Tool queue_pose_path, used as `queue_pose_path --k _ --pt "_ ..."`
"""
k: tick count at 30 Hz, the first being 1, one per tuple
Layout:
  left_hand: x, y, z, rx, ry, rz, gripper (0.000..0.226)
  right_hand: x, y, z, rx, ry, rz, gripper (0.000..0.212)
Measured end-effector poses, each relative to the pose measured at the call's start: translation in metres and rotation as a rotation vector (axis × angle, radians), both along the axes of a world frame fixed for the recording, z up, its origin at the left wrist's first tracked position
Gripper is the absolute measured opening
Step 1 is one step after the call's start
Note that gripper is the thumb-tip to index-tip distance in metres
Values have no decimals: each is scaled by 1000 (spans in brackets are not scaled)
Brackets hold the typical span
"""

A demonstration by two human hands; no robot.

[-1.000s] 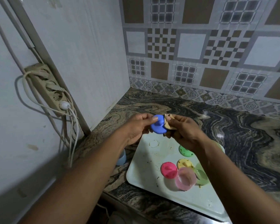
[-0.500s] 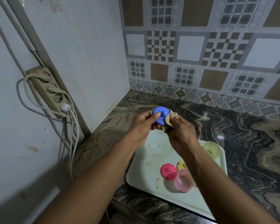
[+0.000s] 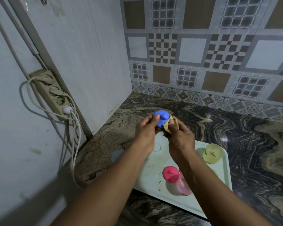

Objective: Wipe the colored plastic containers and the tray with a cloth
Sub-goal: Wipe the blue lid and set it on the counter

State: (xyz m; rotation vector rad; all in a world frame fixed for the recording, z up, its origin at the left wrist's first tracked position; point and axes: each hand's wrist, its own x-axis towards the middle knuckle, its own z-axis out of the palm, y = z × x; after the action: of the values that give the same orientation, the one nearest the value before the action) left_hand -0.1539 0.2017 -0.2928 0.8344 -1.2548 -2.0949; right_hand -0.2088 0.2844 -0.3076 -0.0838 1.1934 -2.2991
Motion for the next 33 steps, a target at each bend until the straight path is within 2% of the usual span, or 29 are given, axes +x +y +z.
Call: queue_pose_path --k 2,3,6,8,11,13,15,18,20,22,25,27,28,30,33 --pt "0 12 -6 105 -27 38 9 -1 3 -3 23 -47 -6 22" --pt "4 10 -6 110 -82 -28 9 -7 7 -3 60 -10 36 20" --pt "26 -17 7 -5 -247 -350 18 -35 22 5 191 183 264 17" --pt "32 -32 16 -117 -225 -429 14 -41 25 13 191 219 351 17" --pt "17 -21 23 -180 -56 -223 8 -21 9 13 39 140 166 19" --pt "4 -2 17 -97 4 -42 10 -3 -2 5 -19 36 5 23" --pt "-1 7 7 29 -26 28 12 0 -2 -2 25 4 -43 26" --pt "17 -14 6 0 -225 -213 14 -24 12 1 130 167 143 27" --pt "26 -33 6 -81 -270 -314 20 -35 18 6 188 271 257 23" --pt "21 -34 8 -124 -187 -199 15 -30 10 9 167 277 208 22" --pt "0 -3 12 -46 -73 68 5 -3 -11 3 118 123 -36 27" --pt "-7 13 6 -11 -108 176 15 6 -15 -3 135 22 -119 27" --pt "-6 14 1 -57 -161 188 17 5 -12 -4 148 8 -109 26" --pt "3 5 -7 -308 -292 144 16 -8 -3 -3 190 94 -8 21" --pt "24 -19 -3 -668 -383 -17 46 -34 10 5 355 364 110 17"
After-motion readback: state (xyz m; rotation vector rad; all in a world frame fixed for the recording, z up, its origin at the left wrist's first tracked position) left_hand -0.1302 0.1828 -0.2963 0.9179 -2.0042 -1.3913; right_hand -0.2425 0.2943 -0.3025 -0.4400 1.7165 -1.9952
